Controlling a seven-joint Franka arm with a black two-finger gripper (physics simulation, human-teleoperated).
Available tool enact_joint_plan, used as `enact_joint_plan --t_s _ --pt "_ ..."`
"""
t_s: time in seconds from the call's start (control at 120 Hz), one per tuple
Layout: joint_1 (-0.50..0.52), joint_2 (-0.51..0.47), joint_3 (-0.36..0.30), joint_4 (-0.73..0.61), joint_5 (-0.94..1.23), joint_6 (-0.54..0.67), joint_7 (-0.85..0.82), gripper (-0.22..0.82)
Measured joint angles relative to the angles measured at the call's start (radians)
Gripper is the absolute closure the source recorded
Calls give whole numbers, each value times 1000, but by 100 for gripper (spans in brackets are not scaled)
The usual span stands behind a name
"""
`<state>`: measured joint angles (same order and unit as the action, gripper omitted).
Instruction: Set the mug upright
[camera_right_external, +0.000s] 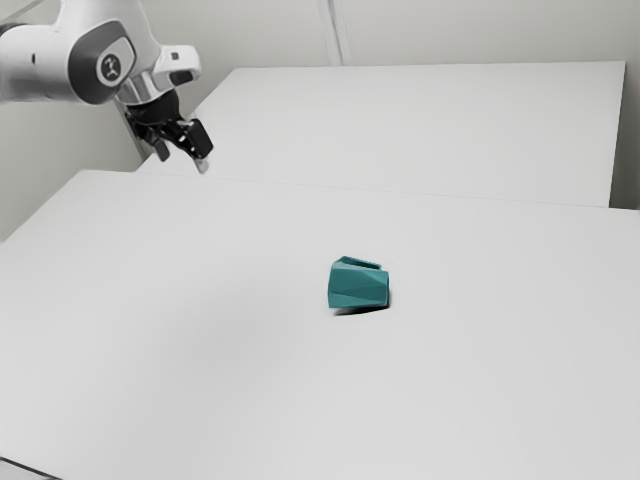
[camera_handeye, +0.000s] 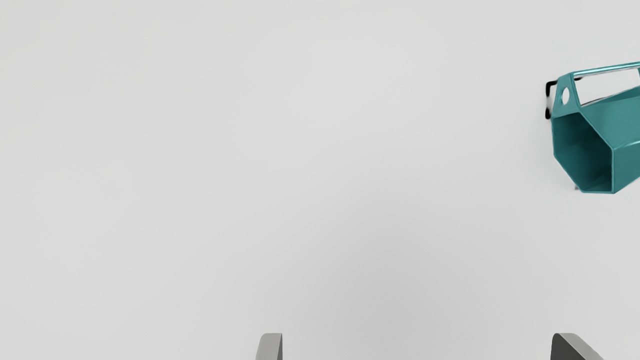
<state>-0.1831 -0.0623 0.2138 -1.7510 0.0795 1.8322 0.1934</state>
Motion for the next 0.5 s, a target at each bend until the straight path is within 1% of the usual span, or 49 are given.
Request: enact_joint_plan --t_s 0.333,0.425,0.5 --pt "12 -2 18 -153 -15 161 -8 2" --pt "-16 -6 59 -196 -62 198 -10 2" --pt "-10 -7 85 -230 -118 217 -10 2"
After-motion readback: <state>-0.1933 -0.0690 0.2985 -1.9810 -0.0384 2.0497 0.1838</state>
